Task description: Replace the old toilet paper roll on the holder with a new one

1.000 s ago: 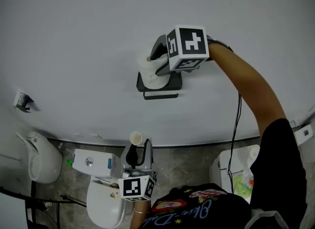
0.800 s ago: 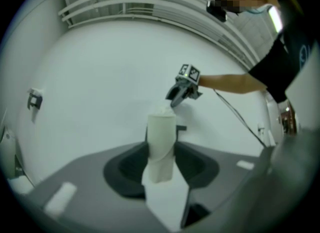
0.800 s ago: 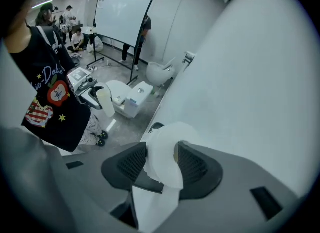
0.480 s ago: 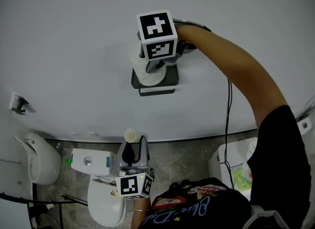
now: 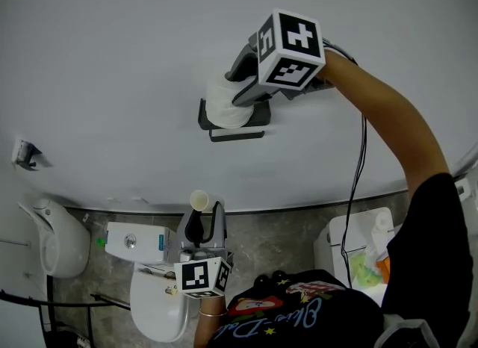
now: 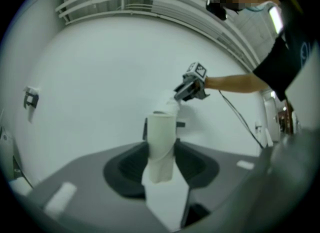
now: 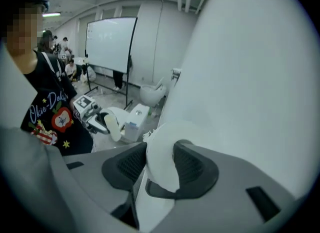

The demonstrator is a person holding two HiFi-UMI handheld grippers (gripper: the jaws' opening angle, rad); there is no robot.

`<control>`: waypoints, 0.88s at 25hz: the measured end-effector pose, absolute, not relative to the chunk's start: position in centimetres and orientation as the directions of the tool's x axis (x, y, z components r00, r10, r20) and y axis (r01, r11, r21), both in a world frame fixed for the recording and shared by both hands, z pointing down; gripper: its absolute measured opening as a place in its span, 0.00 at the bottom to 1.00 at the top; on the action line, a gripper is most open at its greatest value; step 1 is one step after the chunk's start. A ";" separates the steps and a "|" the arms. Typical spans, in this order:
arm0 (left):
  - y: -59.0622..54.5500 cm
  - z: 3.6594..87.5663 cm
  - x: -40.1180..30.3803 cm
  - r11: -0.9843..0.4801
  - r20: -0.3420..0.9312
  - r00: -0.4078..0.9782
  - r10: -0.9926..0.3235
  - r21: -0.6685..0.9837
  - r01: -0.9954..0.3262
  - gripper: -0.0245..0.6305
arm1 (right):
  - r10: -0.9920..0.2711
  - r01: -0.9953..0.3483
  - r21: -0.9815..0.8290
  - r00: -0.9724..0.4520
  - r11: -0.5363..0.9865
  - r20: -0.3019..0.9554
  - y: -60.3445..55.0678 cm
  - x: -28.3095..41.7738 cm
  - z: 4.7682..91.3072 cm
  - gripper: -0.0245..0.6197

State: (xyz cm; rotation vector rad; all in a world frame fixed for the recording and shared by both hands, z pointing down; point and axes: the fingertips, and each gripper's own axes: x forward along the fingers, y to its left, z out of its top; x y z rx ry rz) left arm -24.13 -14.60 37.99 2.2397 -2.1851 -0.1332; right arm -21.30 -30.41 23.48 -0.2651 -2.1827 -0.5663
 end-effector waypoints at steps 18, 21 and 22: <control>-17.2 37.7 -19.3 -0.195 -0.006 0.195 -0.981 -0.001 -0.981 0.29 | -0.299 -0.258 -0.216 -0.936 0.942 -0.188 -29.9 -1.3 29.2 0.31; -17.7 37.7 -18.9 -0.196 0.005 0.196 -0.981 -0.002 -0.981 0.29 | -0.342 -0.275 -0.316 -0.923 0.908 -0.177 -31.5 -2.2 33.6 0.31; -17.7 37.7 -18.9 -0.196 0.006 0.196 -0.981 -0.004 -0.981 0.29 | -0.350 -0.274 -0.345 -0.919 0.898 -0.179 -31.9 -2.6 34.5 0.31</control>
